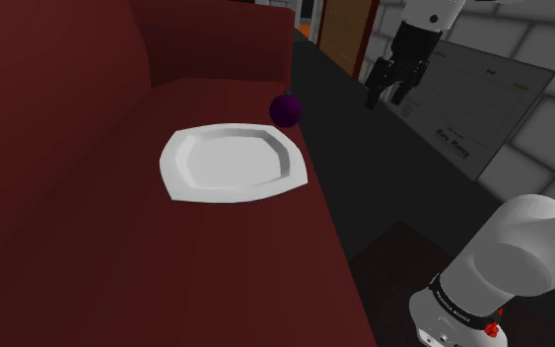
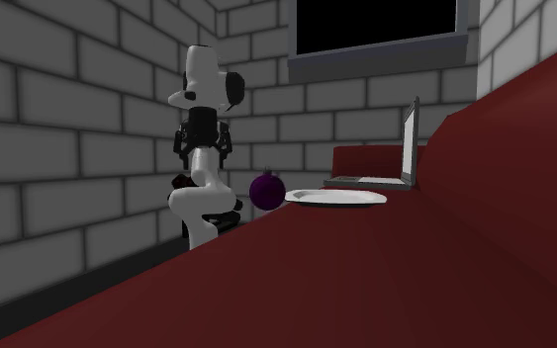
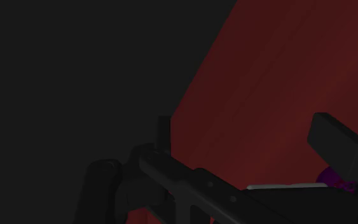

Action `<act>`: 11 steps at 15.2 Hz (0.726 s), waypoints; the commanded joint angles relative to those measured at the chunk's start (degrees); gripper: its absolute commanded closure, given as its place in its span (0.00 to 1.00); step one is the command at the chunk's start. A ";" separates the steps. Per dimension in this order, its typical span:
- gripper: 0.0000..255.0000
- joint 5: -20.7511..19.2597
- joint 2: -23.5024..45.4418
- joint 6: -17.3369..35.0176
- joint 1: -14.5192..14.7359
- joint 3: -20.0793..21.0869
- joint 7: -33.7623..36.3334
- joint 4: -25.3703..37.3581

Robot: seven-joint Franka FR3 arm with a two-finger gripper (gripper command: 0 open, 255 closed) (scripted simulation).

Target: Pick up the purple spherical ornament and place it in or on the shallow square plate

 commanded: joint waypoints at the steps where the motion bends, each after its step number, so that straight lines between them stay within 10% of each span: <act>1: 0.00 0.00 0.00 0.00 0.00 0.00 0.00 0.00; 11: 0.00 -4.21 8.55 16.48 -1.11 16.88 16.48 1.67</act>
